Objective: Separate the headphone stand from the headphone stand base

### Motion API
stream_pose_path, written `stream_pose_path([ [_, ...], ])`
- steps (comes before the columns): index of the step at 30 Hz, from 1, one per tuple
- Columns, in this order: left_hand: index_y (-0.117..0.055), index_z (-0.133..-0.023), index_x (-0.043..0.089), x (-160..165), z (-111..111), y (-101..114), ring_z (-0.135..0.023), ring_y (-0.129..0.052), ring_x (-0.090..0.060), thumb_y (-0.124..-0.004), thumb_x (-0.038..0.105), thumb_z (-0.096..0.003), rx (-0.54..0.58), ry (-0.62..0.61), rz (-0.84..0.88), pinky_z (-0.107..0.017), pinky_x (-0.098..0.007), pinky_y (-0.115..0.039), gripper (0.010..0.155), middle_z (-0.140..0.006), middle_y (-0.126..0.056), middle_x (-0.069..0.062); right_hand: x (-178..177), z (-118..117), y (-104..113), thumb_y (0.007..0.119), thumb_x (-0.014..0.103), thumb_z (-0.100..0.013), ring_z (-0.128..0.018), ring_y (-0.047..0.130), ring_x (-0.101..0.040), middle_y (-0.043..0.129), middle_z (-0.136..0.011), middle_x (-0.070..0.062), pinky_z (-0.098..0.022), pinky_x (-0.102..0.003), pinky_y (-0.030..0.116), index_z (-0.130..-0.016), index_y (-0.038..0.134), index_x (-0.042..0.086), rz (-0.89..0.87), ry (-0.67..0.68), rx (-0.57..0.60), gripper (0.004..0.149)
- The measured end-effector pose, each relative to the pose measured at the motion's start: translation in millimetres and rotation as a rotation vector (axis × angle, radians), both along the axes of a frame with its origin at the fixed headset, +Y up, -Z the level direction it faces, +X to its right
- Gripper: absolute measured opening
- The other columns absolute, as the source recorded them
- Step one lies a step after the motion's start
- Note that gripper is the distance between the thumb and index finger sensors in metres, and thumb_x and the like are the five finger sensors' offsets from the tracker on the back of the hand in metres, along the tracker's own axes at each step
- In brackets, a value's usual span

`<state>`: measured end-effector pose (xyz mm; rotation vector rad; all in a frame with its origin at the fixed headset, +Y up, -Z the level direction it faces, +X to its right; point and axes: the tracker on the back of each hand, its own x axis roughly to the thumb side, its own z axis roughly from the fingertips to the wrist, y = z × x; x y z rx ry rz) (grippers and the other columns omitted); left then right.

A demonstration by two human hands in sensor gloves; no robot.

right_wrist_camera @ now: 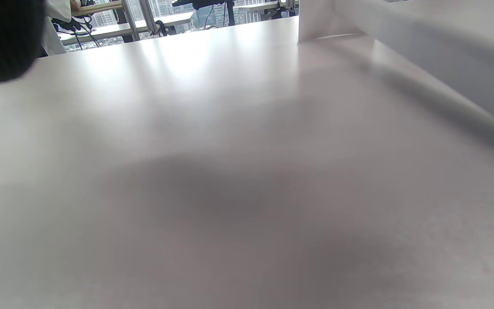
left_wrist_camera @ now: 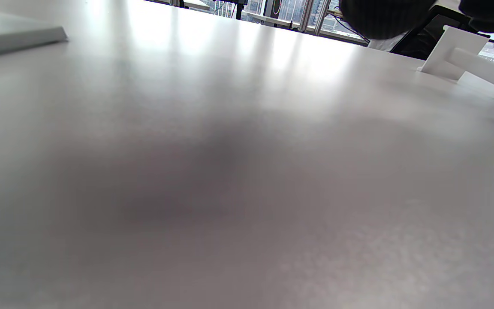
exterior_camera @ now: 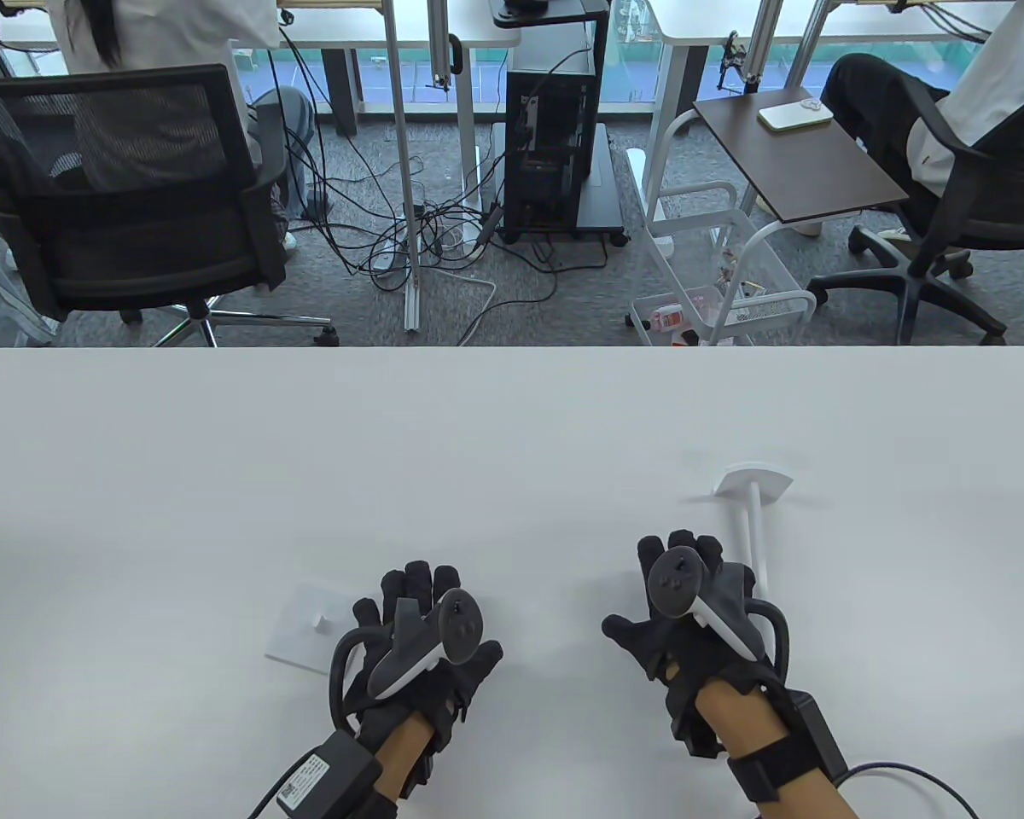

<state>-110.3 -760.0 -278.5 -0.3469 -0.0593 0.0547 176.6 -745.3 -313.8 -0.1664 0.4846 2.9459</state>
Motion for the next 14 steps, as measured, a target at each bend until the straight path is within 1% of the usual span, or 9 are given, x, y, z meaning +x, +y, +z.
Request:
stream_pose_path([
  [14, -0.015, -0.106, 0.021, -0.1, 0.4, -0.4, -0.111, -0.026, -0.047, -0.057, 0.075, -0.0375, 0.009, 0.000, 0.014, -0.072, -0.072, -0.032, 0.097, -0.114, -0.013, -0.015, -1.9, 1.2, -1.6, 0.077, 0.073, -0.029, -0.107, -0.004, -0.022, 0.002, -0.112, 0.009, -0.074, -0.064, 0.006, -0.095, 0.015, 0.049, 0.012, 0.011, -0.018, 0.093],
])
